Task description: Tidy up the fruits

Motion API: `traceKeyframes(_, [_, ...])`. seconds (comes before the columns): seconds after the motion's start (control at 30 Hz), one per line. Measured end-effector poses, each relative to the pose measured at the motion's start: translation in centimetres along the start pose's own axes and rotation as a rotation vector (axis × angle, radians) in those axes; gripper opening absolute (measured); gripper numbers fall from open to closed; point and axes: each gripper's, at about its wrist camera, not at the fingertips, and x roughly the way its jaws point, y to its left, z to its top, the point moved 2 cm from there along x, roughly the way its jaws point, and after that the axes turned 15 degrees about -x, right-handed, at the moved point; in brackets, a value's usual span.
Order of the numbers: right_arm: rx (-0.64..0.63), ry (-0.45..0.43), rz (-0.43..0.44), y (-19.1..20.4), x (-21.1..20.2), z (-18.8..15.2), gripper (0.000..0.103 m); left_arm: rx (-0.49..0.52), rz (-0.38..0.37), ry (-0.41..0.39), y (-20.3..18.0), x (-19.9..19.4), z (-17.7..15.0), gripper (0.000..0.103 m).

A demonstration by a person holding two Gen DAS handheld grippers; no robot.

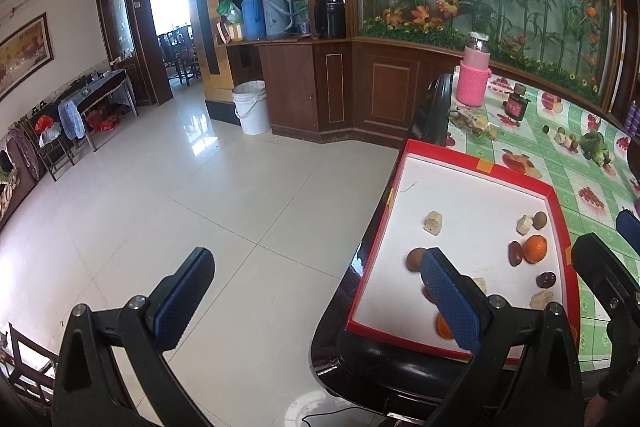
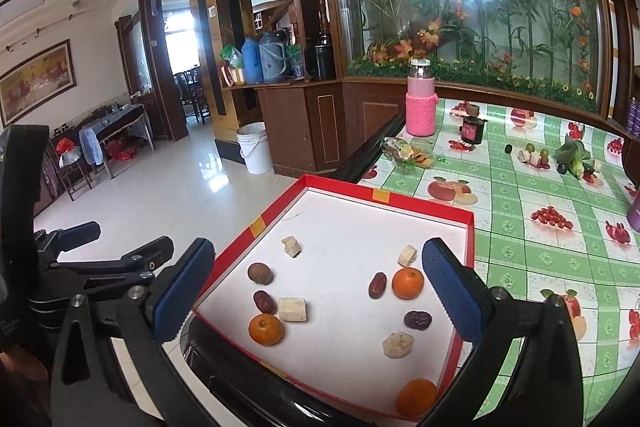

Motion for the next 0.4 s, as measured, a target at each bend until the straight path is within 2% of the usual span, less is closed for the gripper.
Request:
traceKeyframes(0.23, [0.020, 0.012, 0.027, -0.7, 1.3, 0.0, 0.103, 0.008, 0.016, 0.021, -1.1, 0.5, 0.4, 0.103])
traceKeyframes(0.4, [0.055, -0.004, 0.010, -3.0, 0.6, -0.4, 0.103, 0.022, -0.005, 0.029, -3.1, -0.3, 0.0, 0.103])
